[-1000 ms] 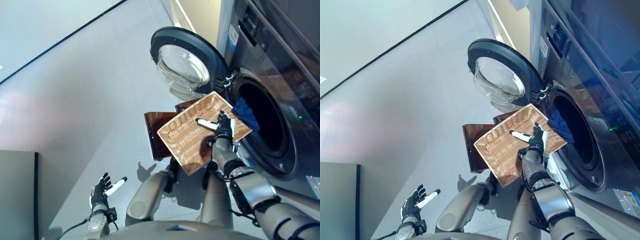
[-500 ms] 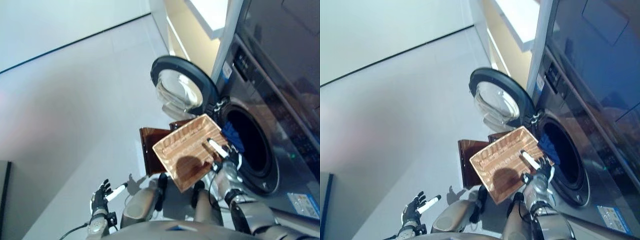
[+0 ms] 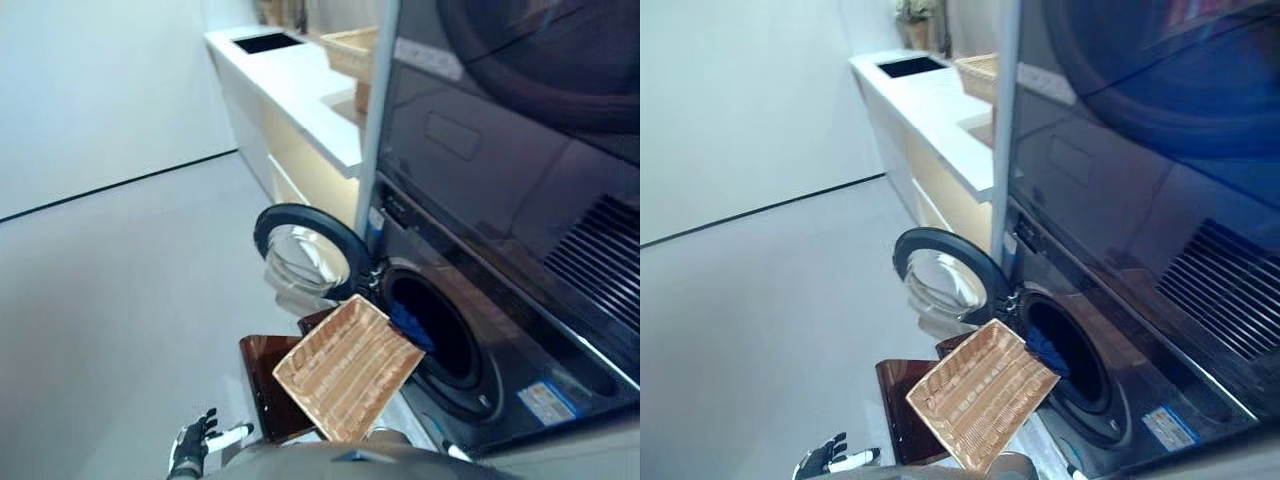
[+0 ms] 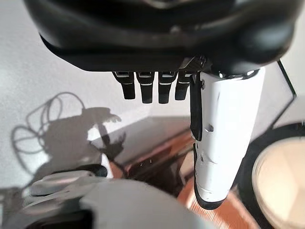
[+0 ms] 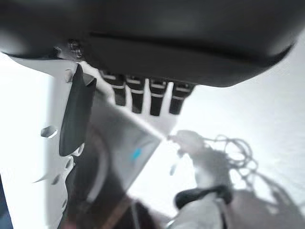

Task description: Pick up the clothes and place them into the washing machine

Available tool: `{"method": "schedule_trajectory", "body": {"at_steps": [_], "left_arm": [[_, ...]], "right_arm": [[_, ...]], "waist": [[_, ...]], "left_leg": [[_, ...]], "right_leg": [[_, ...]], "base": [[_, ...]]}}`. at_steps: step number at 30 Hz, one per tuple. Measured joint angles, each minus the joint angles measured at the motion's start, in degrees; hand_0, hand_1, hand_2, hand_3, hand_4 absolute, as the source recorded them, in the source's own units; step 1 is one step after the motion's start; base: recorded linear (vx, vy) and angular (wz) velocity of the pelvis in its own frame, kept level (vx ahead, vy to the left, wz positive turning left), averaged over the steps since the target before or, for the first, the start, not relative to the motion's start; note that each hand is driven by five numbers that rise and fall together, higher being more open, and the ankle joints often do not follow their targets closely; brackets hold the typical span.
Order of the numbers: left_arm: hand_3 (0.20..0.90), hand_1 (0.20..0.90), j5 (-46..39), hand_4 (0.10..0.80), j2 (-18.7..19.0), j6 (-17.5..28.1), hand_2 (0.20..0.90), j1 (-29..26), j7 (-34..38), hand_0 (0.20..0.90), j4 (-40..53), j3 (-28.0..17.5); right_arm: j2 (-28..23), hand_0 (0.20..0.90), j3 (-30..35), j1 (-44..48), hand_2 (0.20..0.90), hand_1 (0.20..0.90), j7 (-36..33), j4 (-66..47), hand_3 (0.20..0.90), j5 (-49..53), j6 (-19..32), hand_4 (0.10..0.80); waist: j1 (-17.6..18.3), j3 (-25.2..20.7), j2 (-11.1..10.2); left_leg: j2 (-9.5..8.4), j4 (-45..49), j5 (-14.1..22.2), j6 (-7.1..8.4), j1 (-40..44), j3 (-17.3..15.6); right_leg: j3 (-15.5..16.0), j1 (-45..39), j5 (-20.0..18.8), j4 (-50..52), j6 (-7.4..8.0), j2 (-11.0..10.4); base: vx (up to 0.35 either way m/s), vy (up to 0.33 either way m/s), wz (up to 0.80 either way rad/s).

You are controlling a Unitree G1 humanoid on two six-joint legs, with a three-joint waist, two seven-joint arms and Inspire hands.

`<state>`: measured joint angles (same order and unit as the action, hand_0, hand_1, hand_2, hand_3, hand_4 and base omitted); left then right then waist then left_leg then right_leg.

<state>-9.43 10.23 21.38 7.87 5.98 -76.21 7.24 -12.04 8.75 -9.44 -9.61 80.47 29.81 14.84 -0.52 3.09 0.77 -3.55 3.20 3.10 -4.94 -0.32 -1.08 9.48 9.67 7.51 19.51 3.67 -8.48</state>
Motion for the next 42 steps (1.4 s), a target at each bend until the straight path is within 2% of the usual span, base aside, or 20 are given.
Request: {"method": "schedule_trajectory", "body": {"at_steps": [1,2,3,4,5,6,8,13,17,20,24,26,29,30,32,34,36,39,41,42], "left_arm": [[0.900,0.900,0.06,0.800,-0.02,0.03,0.900,0.27,-0.13,0.900,-0.08,0.05],[0.900,0.900,-0.02,0.800,0.62,-0.02,0.900,-0.68,-0.87,0.900,-0.30,0.06],[0.900,0.900,-0.21,0.800,0.44,-0.20,0.900,0.02,-0.82,0.900,-0.42,0.03],[0.900,0.900,-0.62,0.800,-0.33,-0.08,0.900,0.84,-0.77,0.900,-0.21,0.06],[0.900,0.900,-1.14,0.800,-0.60,-0.03,0.900,0.71,-0.79,0.900,-0.22,0.20],[0.900,0.900,-1.37,0.800,0.06,0.26,0.900,0.98,-1.17,0.900,0.46,0.50],[0.900,0.900,-2.74,0.800,-0.26,0.31,0.900,1.36,-0.86,0.900,1.02,0.29],[0.900,0.900,-4.08,0.800,-0.79,0.07,0.900,2.12,-0.76,0.900,0.76,0.36],[0.900,0.900,-4.80,0.800,-0.91,0.03,0.900,1.88,-0.68,0.900,0.75,0.82],[0.900,0.900,-4.80,0.800,-0.66,-0.02,0.900,0.92,-0.69,0.900,0.38,0.81],[0.900,0.900,-6.40,0.800,0.70,0.23,0.900,-1.33,-0.18,0.900,-0.54,-0.08],[0.900,0.900,-7.23,0.800,0.48,0.23,0.900,-0.85,0.35,0.900,-0.87,-0.35],[0.900,0.900,-7.36,0.800,0.50,0.34,0.900,-1.51,0.52,0.900,-1.43,-0.60],[0.900,0.900,-7.45,0.800,0.63,0.29,0.900,-1.54,0.79,0.900,-1.44,-0.57],[0.900,0.900,-7.55,0.800,-0.19,0.22,0.900,-1.64,1.67,0.900,-1.63,0.24],[0.900,0.900,-7.55,0.800,-1.33,0.21,0.900,-1.87,1.87,0.900,-1.92,0.42],[0.900,0.900,-7.63,0.800,-2.04,0.08,0.900,-2.08,2.07,0.900,-1.91,0.88],[0.900,0.900,-8.47,0.800,-3.67,0.05,0.900,-0.36,2.70,0.900,-1.78,0.85],[0.900,0.900,-8.48,0.800,-5.58,-0.07,0.900,0.99,3.17,0.900,-1.33,1.30],[0.900,0.900,-8.48,0.800,-6.06,-0.23,0.900,0.94,3.21,0.900,-1.21,1.57]], "right_arm": [[0.07,0.900,0.00,-0.43,0.900,0.900,0.28,0.03,0.900,-0.30,0.00,0.800],[0.99,0.900,0.12,-0.98,0.900,0.900,0.61,0.26,0.900,-0.29,0.05,0.800],[-0.07,0.900,-0.31,-1.61,0.900,0.900,0.75,-0.02,0.900,-0.21,0.05,0.800],[-0.85,0.900,-0.37,-2.82,0.900,0.900,0.94,-1.16,0.900,-0.19,0.11,0.800],[-0.52,0.900,-0.40,-2.91,0.900,0.900,0.94,-1.36,0.900,-0.13,-0.06,0.800],[0.24,0.900,-0.30,-2.81,0.900,0.900,0.81,-1.34,0.900,-0.05,-0.25,0.800],[0.56,0.900,-0.74,-2.30,0.900,0.900,1.15,-1.88,0.900,-0.07,-0.35,0.800],[0.58,0.900,-1.69,0.48,0.900,0.900,1.11,-3.27,0.900,0.05,0.02,0.800],[1.22,0.900,-2.67,2.40,0.900,0.900,1.12,-4.18,0.900,0.20,0.05,0.800],[2.19,0.900,-3.30,3.54,0.900,0.900,1.16,-4.71,0.900,0.28,0.07,0.800],[3.73,0.900,-4.86,4.68,0.900,0.900,1.24,-4.73,0.900,0.41,0.08,0.800],[3.63,0.900,-6.37,4.76,0.900,0.900,2.02,-4.78,0.900,0.52,0.14,0.800],[4.48,0.900,-7.57,6.63,0.900,0.900,2.13,-4.87,0.900,2.15,0.15,0.800],[4.83,0.900,-8.03,7.58,0.900,0.900,2.08,-4.99,0.900,2.55,0.27,0.800],[4.36,0.900,-10.53,9.53,0.900,0.900,1.77,-5.41,0.900,3.36,0.13,0.800],[4.45,0.900,-11.14,11.11,0.900,0.900,1.77,-5.66,0.900,3.37,0.25,0.800],[4.27,0.900,-11.60,12.30,0.900,0.900,1.31,-5.87,0.900,3.42,0.21,0.800],[3.98,0.900,-12.68,13.74,0.900,0.900,1.02,-8.18,0.900,3.42,0.39,0.800],[3.04,0.900,-13.89,13.77,0.900,0.900,0.99,-8.91,0.900,4.18,0.30,0.800],[2.86,0.900,-13.92,13.80,0.900,0.900,1.01,-8.88,0.900,4.42,0.24,0.800]], "waist": [[0.50,-0.23,0.23],[1.30,0.07,-1.26],[1.43,-0.35,-0.65],[1.76,-1.32,1.81],[1.95,-1.25,2.04],[2.09,-2.31,0.54],[1.38,-3.00,0.39],[1.01,-3.83,1.28],[1.15,-4.14,1.64],[1.15,-4.12,1.21],[-1.02,-2.46,-2.65],[-2.41,-2.48,-2.55],[-4.02,-2.20,-3.01],[-4.40,-1.56,-3.27],[-5.47,0.09,-1.47],[-6.37,1.18,0.73],[-7.17,1.41,2.28],[-8.38,1.07,5.01],[-8.16,-0.45,9.26],[-8.14,-0.64,10.26]], "left_leg": [[0.36,-0.87,0.01,0.77,-0.25,0.18],[-0.97,5.70,1.05,1.68,-1.20,-2.11],[-0.63,12.69,4.07,2.38,-1.04,-3.19],[0.91,9.97,6.36,1.79,1.27,-1.83],[0.55,7.08,6.88,-0.16,2.68,-0.71],[-0.11,4.51,5.55,-0.58,3.21,-0.36],[-0.22,2.74,4.18,-0.38,2.88,-0.40],[0.27,0.23,2.60,0.38,2.48,0.42],[1.90,-0.08,1.51,1.84,1.99,1.41],[3.18,1.34,0.97,4.38,1.74,1.62],[1.66,19.25,-2.14,9.19,-4.99,1.63],[2.18,25.73,-2.96,8.81,-6.95,1.97],[2.85,23.22,-3.05,8.35,-11.07,1.81],[2.93,20.28,-3.49,8.20,-11.31,1.81],[5.20,2.25,-5.37,10.15,-9.07,3.36],[6.90,-4.36,-7.25,12.26,-9.05,4.00],[7.39,-5.65,-7.79,13.07,-8.39,4.98],[7.49,-6.41,-8.28,12.12,-3.68,4.73],[8.94,-5.86,-10.39,9.74,0.10,4.51],[9.38,-6.19,-8.62,9.62,0.63,4.96]], "right_leg": [[1.25,-0.58,-0.70,-2.35,-0.09,0.28],[3.02,-0.44,-2.65,-3.52,-0.77,-1.47],[3.28,-2.23,-2.70,-4.22,-0.66,-1.14],[2.97,-2.94,-2.69,-4.21,-0.62,1.56],[2.33,-1.97,-2.17,-1.91,-1.24,1.66],[0.78,-0.69,-1.31,-0.57,-0.91,1.15],[0.15,0.53,-1.41,-0.49,-1.06,1.25],[-0.35,1.69,-1.20,-0.43,-1.67,1.94],[-0.29,1.77,-0.12,-0.31,-3.34,3.77],[-0.30,1.48,0.83,-0.14,-4.71,5.77],[-3.12,-2.51,0.53,-4.38,-6.91,4.84],[-3.43,-5.62,-1.17,-7.36,-8.01,5.39],[-5.07,-5.14,-2.03,-10.04,-9.69,5.99],[-5.68,-5.35,-4.81,-11.35,-10.26,5.90],[-8.09,-7.02,-5.17,-14.39,-9.72,8.13],[-8.88,-8.13,-5.64,-15.56,-9.75,9.71],[-10.22,-8.30,-5.59,-15.91,-9.66,10.36],[-13.42,-8.64,-6.19,-16.75,-8.12,10.50],[-14.05,-9.13,-5.40,-16.91,-5.72,11.21],[-14.22,-9.34,-5.13,-16.85,-5.35,11.56]], "base": [[0.174,-0.141,0.15],[0.174,-0.133,0.18],[0.181,-0.129,0.20],[0.129,-0.075,0.32],[0.131,-0.104,0.44],[0.069,-0.063,0.32],[0.094,-0.148,0.07],[0.075,-0.162,0.12],[0.088,-0.196,0.15],[0.055,-0.203,0.15],[0.090,-0.151,-0.09],[0.097,-0.008,-0.44],[0.129,0.040,-0.40],[0.186,0.104,-0.56],[0.232,0.141,-0.42],[0.219,0.148,-0.27],[0.215,0.192,-0.32],[0.227,0.231,-0.69],[0.241,0.252,-0.40],[0.148,0.180,-0.55]]}}
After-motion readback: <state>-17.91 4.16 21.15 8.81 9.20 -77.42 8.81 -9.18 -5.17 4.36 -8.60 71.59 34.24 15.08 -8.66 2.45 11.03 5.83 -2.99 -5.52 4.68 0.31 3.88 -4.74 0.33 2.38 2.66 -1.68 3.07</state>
